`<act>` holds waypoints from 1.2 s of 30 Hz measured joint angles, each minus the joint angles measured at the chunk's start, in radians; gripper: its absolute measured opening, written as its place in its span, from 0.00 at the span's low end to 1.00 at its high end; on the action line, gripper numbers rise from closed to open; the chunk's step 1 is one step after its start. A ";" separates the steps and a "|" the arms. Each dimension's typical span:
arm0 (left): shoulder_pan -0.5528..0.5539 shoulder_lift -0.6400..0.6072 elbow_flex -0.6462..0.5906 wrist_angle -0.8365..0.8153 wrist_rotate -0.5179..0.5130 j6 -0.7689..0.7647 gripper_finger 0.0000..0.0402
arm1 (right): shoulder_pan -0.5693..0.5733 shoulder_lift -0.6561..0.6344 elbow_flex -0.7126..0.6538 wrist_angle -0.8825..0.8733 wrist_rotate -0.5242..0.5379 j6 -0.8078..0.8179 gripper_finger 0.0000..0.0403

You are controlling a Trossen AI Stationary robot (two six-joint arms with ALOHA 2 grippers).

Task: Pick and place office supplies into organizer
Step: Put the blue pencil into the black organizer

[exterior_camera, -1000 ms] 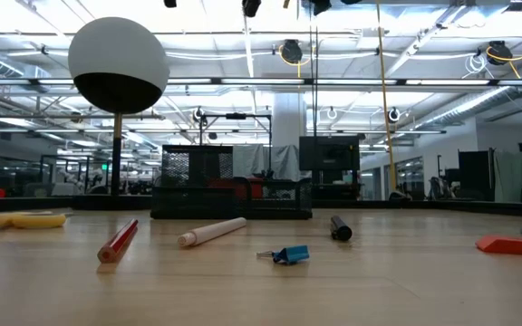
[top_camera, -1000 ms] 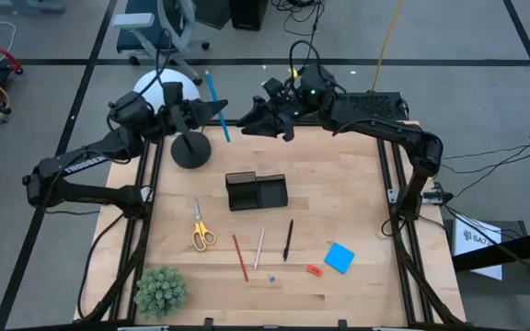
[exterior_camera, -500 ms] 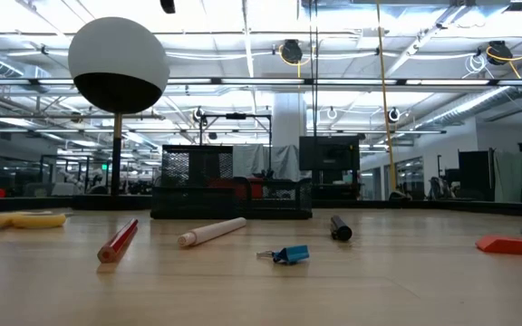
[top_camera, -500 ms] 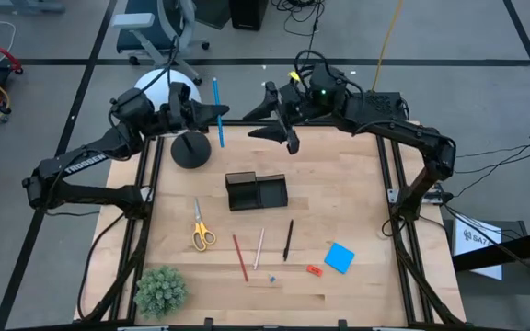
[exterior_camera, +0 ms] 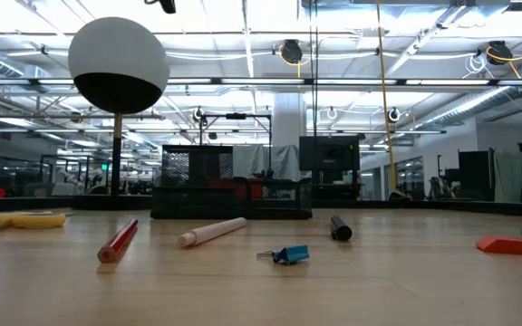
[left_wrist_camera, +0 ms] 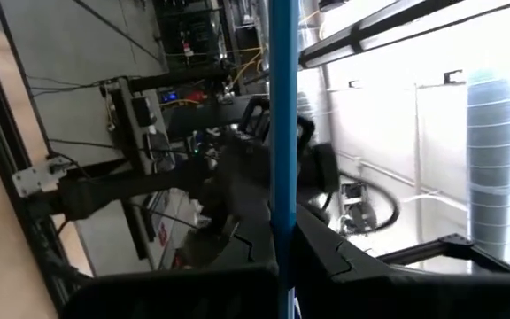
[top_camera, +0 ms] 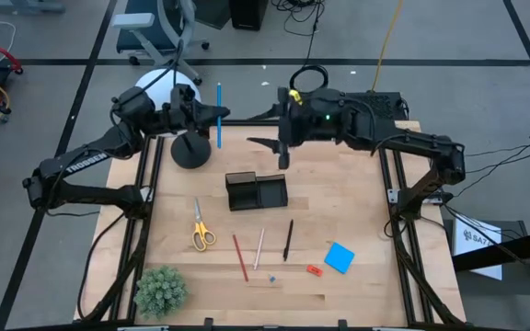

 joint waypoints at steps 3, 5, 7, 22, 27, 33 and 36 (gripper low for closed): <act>-0.002 0.013 0.000 -0.006 0.000 -0.026 0.00 | 0.039 0.004 0.000 -0.002 0.078 -0.114 0.49; -0.002 0.024 0.000 -0.003 0.002 -0.032 0.00 | 0.063 0.004 0.000 0.000 0.127 -0.187 0.49; -0.004 0.037 0.000 0.001 0.021 -0.042 0.00 | 0.083 0.004 -0.007 0.010 0.166 -0.257 0.49; -0.055 0.159 0.000 0.170 0.079 -0.153 0.00 | 0.143 0.005 -0.011 0.060 0.279 -0.564 0.49; -0.056 0.180 0.000 0.228 0.084 -0.185 0.00 | 0.147 0.005 -0.020 0.065 0.278 -0.627 0.49; -0.061 0.181 0.000 0.230 0.083 -0.187 0.00 | 0.153 0.005 -0.059 0.096 0.279 -0.680 0.49; -0.063 0.181 0.000 0.230 0.081 -0.187 0.00 | 0.166 0.005 -0.096 0.178 0.280 -0.703 0.49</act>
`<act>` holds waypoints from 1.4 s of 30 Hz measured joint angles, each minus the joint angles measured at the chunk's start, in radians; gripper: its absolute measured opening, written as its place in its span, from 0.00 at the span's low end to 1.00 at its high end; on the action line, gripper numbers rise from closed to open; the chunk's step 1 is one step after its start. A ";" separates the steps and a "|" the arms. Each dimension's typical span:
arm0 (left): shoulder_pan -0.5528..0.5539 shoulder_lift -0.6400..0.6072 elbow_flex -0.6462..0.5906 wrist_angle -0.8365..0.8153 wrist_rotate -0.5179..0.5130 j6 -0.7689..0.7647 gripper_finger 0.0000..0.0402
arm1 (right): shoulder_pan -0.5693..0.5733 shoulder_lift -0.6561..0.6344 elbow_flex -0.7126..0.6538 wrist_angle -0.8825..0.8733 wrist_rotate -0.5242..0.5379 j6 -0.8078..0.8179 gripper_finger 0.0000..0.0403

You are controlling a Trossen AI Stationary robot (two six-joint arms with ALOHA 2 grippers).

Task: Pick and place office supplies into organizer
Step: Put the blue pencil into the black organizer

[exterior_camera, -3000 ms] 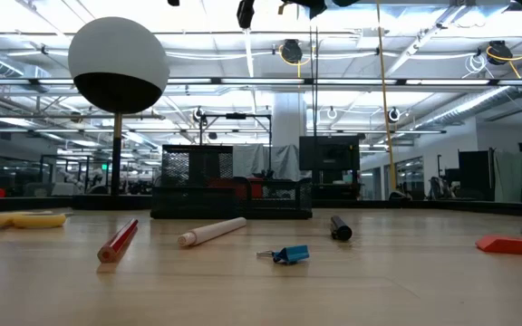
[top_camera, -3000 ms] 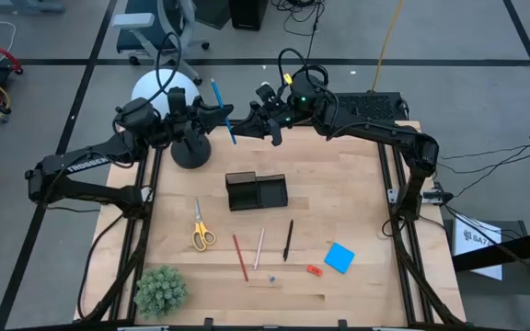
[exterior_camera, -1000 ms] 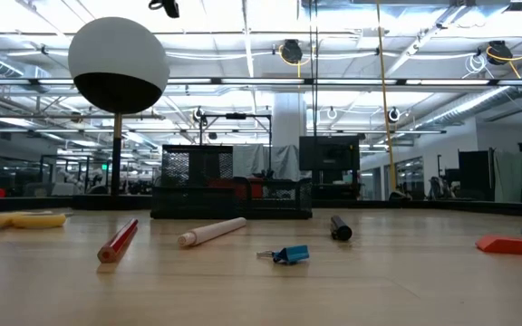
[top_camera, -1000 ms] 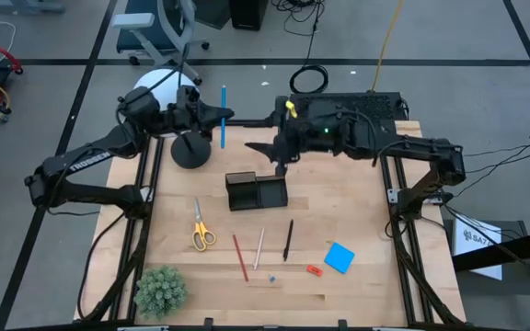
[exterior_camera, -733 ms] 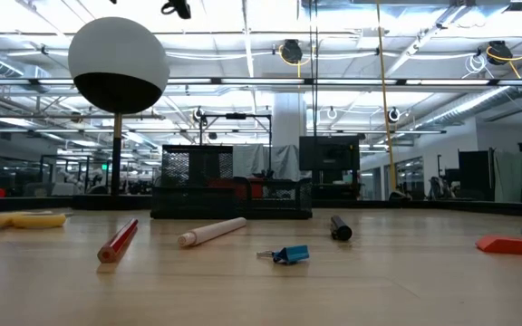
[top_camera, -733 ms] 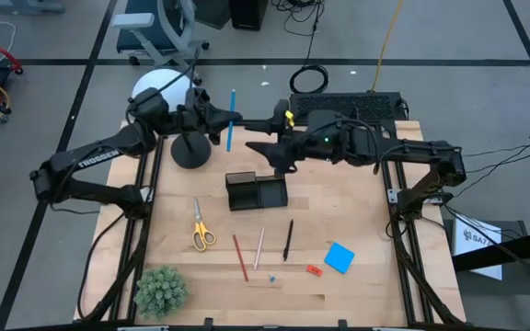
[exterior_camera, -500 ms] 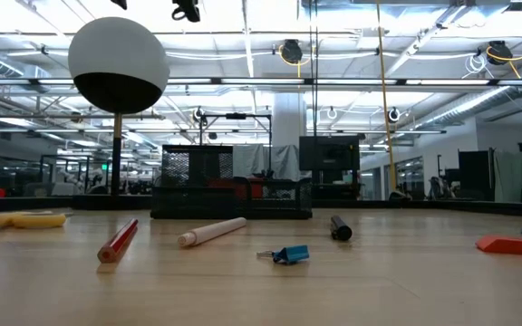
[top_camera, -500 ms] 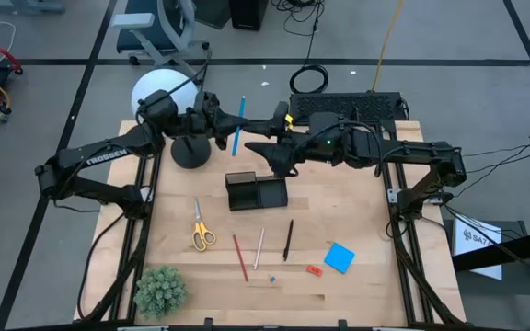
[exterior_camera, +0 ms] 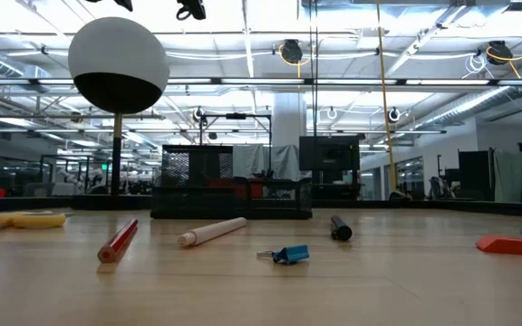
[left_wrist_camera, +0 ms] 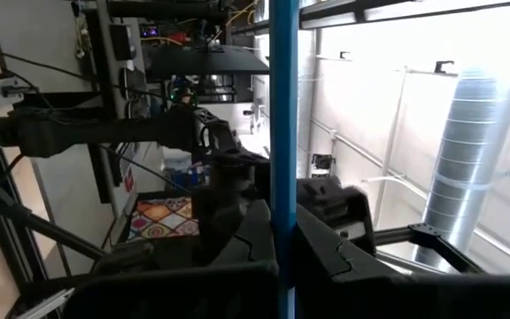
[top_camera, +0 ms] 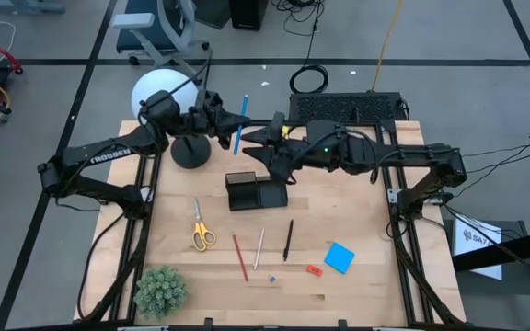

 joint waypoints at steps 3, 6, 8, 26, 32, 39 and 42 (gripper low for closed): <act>-0.005 0.000 0.000 -0.002 -0.008 0.000 0.00 | 0.013 0.001 -0.023 0.070 0.000 -0.038 0.49; -0.017 0.000 0.000 -0.014 -0.014 -0.002 0.00 | 0.016 0.000 -0.035 0.090 0.008 -0.063 0.49; -0.028 0.000 0.000 -0.024 -0.014 0.002 0.00 | 0.016 0.000 -0.044 0.089 0.039 -0.066 0.49; -0.076 0.030 -0.001 -0.030 -0.036 0.018 0.00 | 0.020 0.000 -0.060 0.087 0.074 -0.066 0.49; -0.076 0.032 0.000 -0.034 -0.036 0.018 0.00 | 0.020 0.000 -0.060 0.087 0.074 -0.048 0.46; -0.075 0.031 0.000 -0.032 -0.036 0.018 0.00 | 0.032 0.000 -0.060 0.087 0.073 -0.049 0.27; -0.075 0.031 0.000 -0.032 -0.038 0.018 0.00 | 0.042 0.000 -0.060 0.086 0.074 -0.048 0.17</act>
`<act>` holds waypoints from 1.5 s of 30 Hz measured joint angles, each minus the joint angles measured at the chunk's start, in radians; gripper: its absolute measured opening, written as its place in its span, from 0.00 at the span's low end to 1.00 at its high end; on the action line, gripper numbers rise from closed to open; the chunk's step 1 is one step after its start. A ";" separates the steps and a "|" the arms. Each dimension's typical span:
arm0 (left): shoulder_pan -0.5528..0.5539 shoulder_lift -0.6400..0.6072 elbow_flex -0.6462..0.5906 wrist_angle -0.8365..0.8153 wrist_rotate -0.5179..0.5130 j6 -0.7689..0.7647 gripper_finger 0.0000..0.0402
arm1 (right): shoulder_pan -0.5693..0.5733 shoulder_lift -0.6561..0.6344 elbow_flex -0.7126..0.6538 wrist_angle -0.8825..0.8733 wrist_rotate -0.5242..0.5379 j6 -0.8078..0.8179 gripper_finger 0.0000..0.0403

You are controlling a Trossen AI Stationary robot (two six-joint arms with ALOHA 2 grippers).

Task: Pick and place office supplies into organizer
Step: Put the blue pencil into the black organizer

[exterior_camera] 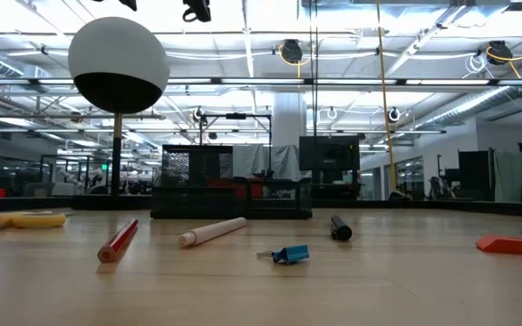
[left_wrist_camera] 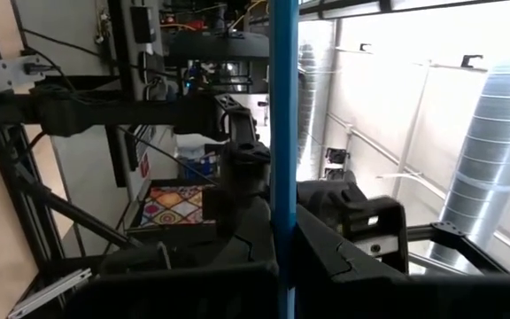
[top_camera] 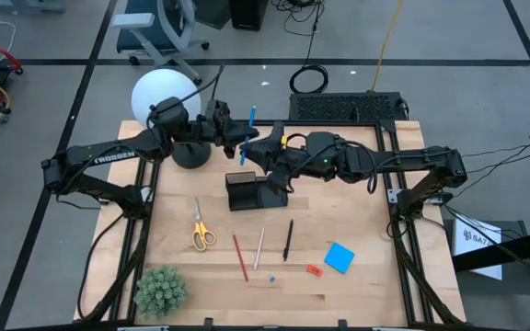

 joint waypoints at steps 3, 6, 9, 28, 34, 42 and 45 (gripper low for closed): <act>0.000 0.000 0.000 0.000 -0.003 0.000 0.00 | 0.010 0.000 0.000 -0.002 0.002 -0.002 0.08; 0.000 0.000 0.000 -0.002 -0.003 -0.006 0.00 | 0.016 0.000 0.000 -0.003 0.028 -0.008 0.03; 0.000 0.000 0.000 -0.002 -0.005 -0.005 0.00 | 0.017 0.000 0.000 -0.008 0.049 0.000 0.05; 0.013 0.000 0.000 -0.016 -0.019 0.048 0.08 | 0.017 0.000 0.001 -0.014 0.083 0.083 0.03; 0.019 0.000 0.000 -0.017 -0.028 0.076 0.19 | 0.016 0.000 0.001 -0.003 0.105 0.086 0.03; 0.019 0.000 0.000 -0.016 -0.043 0.103 0.37 | 0.016 0.000 0.001 0.012 0.120 0.101 0.03; 0.022 0.000 0.000 -0.018 -0.049 0.146 0.42 | 0.015 0.000 0.001 0.045 0.135 0.147 0.03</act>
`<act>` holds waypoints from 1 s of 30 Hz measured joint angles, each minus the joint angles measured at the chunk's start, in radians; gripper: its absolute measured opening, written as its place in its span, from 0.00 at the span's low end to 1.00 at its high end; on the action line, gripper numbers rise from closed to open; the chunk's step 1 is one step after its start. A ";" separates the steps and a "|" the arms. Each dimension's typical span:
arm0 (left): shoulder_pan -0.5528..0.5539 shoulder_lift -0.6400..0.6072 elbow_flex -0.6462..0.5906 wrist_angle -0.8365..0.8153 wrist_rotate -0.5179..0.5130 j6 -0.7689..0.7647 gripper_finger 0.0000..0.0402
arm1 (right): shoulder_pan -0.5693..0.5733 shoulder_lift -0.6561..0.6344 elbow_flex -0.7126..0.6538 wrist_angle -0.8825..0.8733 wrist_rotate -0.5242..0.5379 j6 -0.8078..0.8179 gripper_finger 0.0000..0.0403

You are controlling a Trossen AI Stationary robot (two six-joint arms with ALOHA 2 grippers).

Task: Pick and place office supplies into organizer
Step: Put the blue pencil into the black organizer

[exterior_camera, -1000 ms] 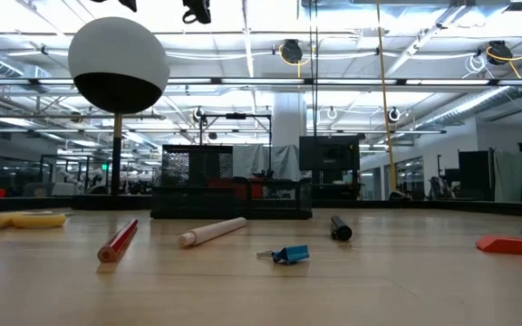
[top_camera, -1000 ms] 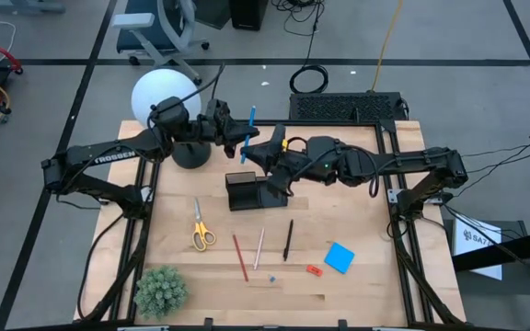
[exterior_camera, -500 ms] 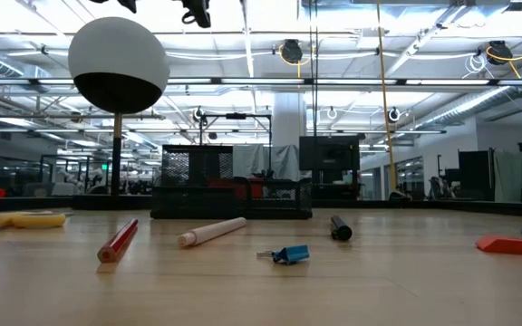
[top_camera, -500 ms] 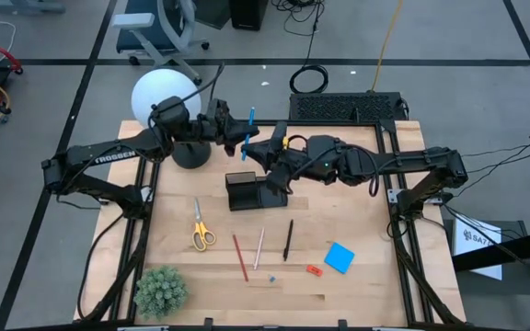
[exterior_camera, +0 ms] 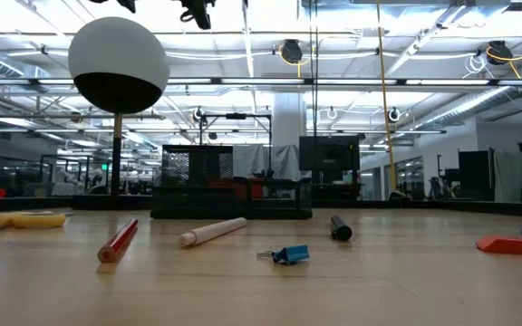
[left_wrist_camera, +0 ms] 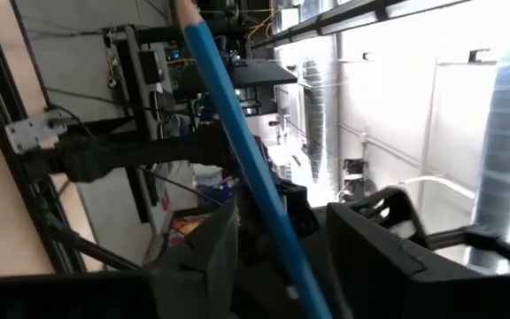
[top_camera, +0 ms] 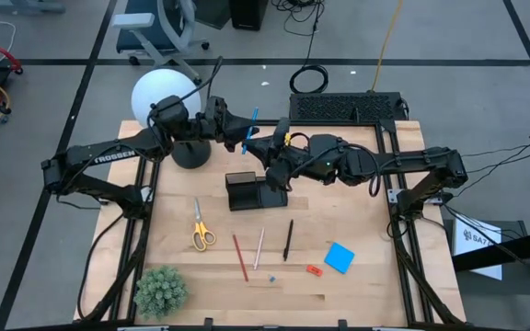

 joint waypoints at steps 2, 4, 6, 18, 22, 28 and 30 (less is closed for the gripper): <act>0.008 0.000 0.000 -0.009 0.001 0.048 0.44 | -0.003 0.000 0.000 0.017 0.010 0.022 0.03; 0.014 -0.001 0.000 -0.028 0.000 0.089 0.46 | -0.005 0.000 0.000 0.032 0.040 0.040 0.03; 0.025 -0.001 0.000 -0.032 0.000 0.116 0.47 | -0.007 -0.001 0.000 0.039 0.053 0.053 0.03; 0.093 -0.001 0.000 -0.010 0.001 0.173 0.49 | -0.007 -0.026 0.000 0.041 0.131 0.162 0.03; 0.109 -0.001 0.000 0.055 0.002 0.192 0.49 | -0.008 -0.038 0.000 0.043 0.161 0.230 0.03; 0.131 -0.029 0.000 0.139 0.003 0.239 0.49 | -0.028 -0.065 0.000 0.042 0.181 0.438 0.03; 0.136 -0.053 0.000 0.144 0.002 0.268 0.49 | -0.040 -0.076 0.000 0.039 0.180 0.531 0.03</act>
